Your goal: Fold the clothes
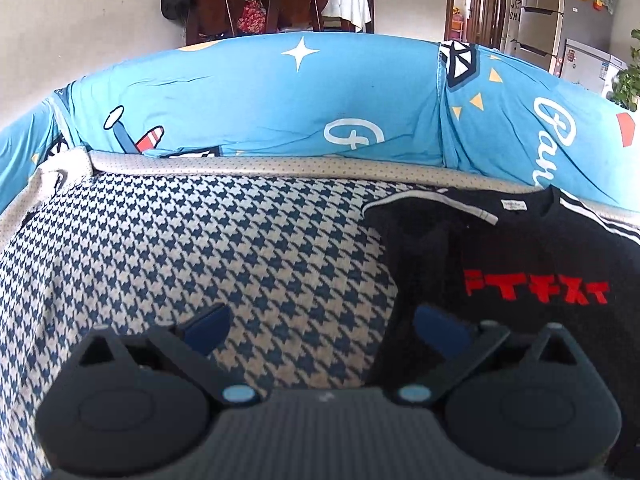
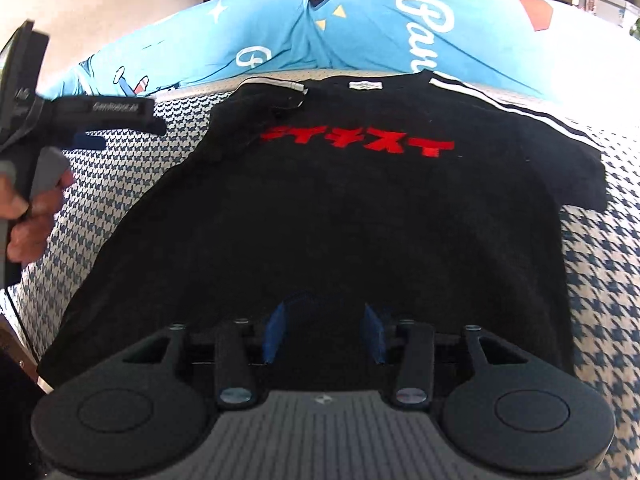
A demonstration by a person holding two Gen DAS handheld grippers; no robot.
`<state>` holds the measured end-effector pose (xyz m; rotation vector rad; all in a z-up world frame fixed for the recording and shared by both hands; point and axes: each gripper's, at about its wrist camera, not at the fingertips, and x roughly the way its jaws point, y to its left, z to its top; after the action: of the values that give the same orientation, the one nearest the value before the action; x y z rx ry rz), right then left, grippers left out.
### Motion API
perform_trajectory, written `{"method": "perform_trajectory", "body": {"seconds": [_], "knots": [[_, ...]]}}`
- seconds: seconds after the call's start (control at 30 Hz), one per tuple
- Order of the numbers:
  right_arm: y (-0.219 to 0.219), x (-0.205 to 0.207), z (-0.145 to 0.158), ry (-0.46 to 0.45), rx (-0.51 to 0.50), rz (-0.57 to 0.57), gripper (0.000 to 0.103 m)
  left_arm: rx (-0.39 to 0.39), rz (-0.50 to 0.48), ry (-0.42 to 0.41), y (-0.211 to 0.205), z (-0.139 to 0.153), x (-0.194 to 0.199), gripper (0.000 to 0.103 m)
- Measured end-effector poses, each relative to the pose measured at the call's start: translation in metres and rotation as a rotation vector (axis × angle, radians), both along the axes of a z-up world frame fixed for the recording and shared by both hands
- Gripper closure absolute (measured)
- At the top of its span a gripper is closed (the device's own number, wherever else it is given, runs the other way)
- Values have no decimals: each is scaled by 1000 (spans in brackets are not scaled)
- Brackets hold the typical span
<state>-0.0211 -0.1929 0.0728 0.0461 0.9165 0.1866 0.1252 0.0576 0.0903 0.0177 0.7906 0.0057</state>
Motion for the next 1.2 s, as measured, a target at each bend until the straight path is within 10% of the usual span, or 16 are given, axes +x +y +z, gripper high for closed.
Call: {"method": "perform_trajectory", "body": {"seconds": [0.63,1.2], "knots": [[4,51,-10,4,56,-15,58,-208,31,118,-8,-28,86,8],[6,58,-20,19,71,-8,58,-242,-14,160,-28,-45,121,86]]}}
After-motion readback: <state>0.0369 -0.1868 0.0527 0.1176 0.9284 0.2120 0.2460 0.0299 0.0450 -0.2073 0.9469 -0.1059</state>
